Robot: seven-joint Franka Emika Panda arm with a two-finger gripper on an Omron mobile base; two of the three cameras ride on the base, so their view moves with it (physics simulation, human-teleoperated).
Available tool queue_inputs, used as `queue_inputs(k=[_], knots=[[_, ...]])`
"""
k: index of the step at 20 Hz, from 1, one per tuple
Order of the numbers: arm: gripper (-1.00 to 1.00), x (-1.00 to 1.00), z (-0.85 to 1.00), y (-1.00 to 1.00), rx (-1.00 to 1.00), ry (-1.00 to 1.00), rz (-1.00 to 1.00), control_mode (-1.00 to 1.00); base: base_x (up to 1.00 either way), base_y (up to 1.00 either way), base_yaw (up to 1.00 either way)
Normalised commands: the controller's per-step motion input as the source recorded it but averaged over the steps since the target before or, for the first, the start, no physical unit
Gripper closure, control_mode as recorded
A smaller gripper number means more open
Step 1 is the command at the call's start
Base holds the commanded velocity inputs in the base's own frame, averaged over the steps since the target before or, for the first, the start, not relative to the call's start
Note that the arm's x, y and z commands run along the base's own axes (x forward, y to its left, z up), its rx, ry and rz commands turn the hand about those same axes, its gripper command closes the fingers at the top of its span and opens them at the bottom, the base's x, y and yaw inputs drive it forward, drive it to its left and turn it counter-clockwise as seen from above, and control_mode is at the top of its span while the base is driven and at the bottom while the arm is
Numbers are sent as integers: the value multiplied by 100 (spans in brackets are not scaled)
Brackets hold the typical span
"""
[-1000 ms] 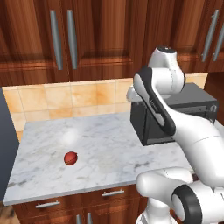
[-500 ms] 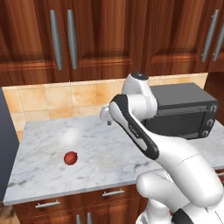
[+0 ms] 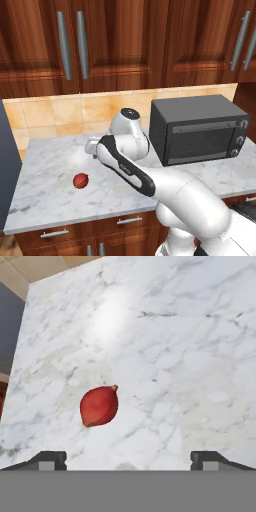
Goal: Place the onion in the correct fridge rack based on whether it is a fruit or vegetable. Finally, close the fridge door.
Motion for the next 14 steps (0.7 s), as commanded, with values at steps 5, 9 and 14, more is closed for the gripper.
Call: queue_inputs(k=[5,9,14], knots=[[-100,30,-15,50,0,16,-5,-100,0,0,0],[-100,10,-20,12,0,21,0,-100,0,0,0],[-100,2,-52,23,-2,17,-5,-100,0,0,0]])
